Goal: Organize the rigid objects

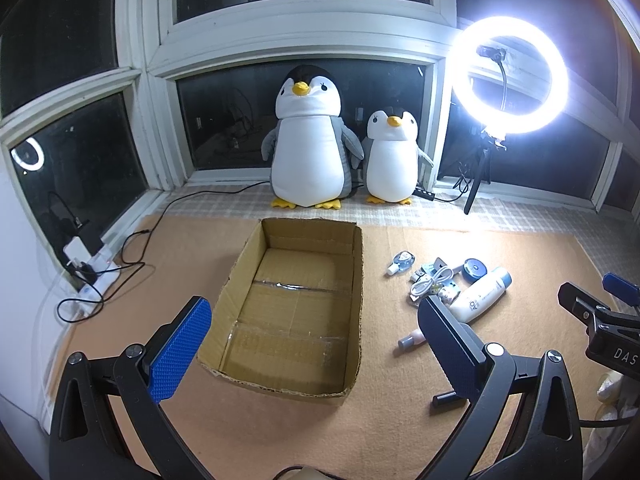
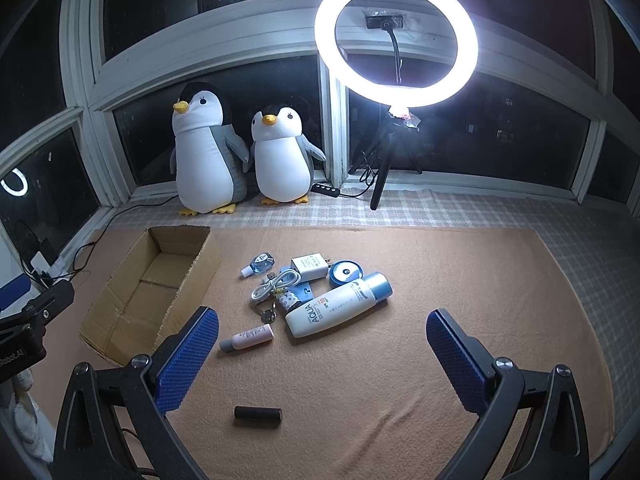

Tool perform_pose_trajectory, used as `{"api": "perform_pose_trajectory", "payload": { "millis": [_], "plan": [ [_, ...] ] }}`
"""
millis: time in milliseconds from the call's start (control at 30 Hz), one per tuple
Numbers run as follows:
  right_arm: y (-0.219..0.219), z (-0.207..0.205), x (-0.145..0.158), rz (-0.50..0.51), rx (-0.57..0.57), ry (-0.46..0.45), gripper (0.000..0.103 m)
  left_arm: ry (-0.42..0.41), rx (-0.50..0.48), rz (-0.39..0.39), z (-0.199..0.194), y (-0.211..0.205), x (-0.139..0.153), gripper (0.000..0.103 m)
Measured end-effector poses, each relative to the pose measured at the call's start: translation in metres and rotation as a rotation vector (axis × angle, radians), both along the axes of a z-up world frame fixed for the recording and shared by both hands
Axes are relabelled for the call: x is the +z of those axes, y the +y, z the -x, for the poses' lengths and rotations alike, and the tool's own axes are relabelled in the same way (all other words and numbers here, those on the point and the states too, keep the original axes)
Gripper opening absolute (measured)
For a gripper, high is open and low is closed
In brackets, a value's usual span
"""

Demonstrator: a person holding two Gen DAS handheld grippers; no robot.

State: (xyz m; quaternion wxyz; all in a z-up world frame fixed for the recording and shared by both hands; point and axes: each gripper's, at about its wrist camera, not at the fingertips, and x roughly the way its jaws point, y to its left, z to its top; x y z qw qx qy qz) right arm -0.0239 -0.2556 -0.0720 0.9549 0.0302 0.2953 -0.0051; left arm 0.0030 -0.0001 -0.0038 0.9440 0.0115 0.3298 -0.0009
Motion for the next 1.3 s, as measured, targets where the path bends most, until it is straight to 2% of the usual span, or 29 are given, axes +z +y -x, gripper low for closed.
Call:
{"api": "perform_pose_trajectory", "payload": {
  "millis": [733,967,1300],
  "plan": [
    [0.000,-0.010,-0.012,-0.002,0.049,0.031,0.103,0.041,0.038,-0.013,-0.010,0.016,-0.018,0.102],
    [-0.005,-0.009,-0.018,-0.044,0.091,0.024,0.103,0.094,0.091,-0.011,-0.024,0.051,-0.042,0.102],
    [-0.004,-0.012,-0.035,0.001,0.127,0.072,0.103,0.202,0.180,-0.015,-0.054,0.099,-0.090,0.097]
  ]
}}
